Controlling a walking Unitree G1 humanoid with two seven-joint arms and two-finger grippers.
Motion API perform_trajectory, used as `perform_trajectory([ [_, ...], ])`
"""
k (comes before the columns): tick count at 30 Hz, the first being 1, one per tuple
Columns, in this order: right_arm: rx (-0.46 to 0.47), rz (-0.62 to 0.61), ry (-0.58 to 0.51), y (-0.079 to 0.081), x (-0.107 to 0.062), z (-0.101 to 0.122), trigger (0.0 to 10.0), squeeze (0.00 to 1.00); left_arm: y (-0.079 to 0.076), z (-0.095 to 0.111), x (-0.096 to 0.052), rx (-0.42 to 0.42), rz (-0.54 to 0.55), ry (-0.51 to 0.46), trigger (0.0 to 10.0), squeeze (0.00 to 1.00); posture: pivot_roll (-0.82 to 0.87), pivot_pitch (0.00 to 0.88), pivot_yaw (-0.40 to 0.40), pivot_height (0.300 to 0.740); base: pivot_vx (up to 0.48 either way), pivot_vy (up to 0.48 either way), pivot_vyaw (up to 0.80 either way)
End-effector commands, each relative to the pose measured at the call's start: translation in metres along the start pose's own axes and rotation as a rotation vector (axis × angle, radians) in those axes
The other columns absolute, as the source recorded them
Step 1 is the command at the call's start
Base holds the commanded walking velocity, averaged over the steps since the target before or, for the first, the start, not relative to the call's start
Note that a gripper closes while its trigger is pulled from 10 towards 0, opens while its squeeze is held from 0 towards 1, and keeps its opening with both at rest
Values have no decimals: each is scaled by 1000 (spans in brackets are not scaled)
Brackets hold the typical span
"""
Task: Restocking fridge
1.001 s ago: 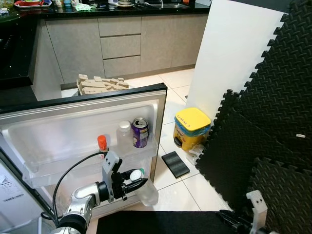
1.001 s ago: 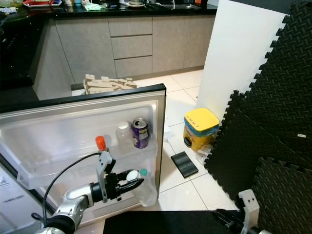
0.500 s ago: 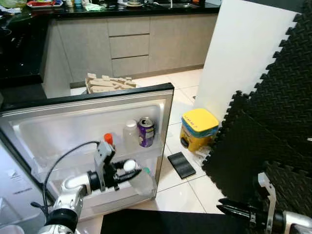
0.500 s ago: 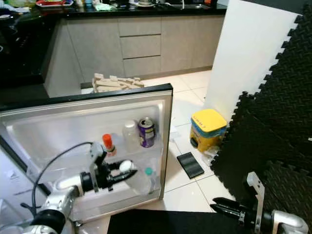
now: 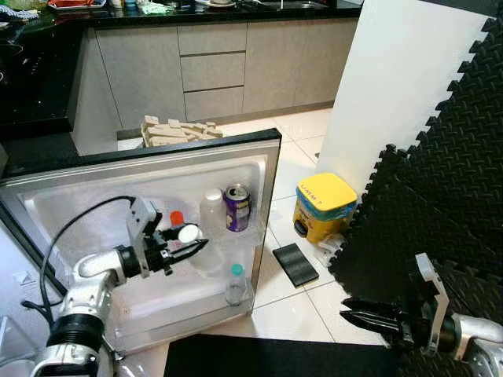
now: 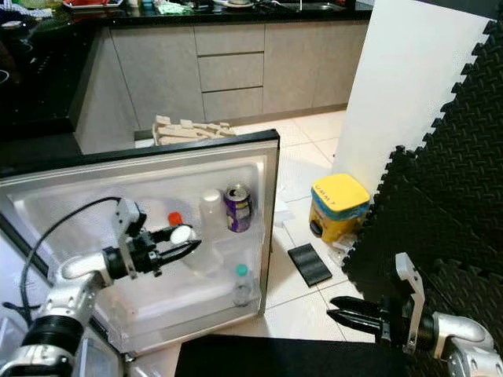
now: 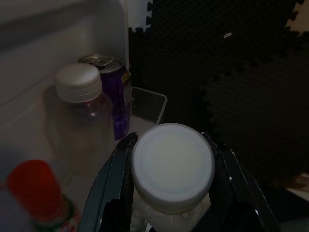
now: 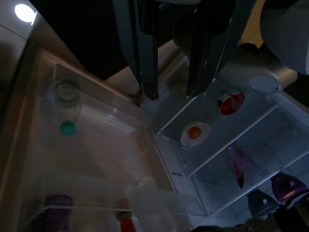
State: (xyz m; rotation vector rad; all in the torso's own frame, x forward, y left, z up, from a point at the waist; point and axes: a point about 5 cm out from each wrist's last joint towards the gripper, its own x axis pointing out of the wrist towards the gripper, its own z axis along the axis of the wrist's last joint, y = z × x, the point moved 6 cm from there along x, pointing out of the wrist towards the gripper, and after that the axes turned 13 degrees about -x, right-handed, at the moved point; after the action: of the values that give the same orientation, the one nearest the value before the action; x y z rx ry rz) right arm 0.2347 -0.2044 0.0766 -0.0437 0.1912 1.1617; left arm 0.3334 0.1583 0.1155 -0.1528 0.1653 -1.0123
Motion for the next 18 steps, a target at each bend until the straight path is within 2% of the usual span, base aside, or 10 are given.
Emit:
perform_trajectory([
  [1,-2,-4,-1,0,-3,4,10000,0,-2,25,-5,56,-41,-29,10000,0,22,0,4,740,0,0,0],
  [2,-2,-4,-1,0,-3,4,10000,0,-2,25,-5,56,-41,-29,10000,0,22,0,4,740,0,0,0],
  [4,2,-2,3,1,-3,5,10000,0,-9,36,-15,55,-105,-17,10000,0,22,0,6,740,0,0,0],
  [15,-6,20,-1,5,-1,14,10000,0,-12,49,-28,78,-129,12,10000,0,24,0,7,740,0,0,0],
  [18,-32,28,-49,5,0,26,10000,0,-3,53,-35,116,-79,36,10000,0,23,0,7,740,0,0,0],
])
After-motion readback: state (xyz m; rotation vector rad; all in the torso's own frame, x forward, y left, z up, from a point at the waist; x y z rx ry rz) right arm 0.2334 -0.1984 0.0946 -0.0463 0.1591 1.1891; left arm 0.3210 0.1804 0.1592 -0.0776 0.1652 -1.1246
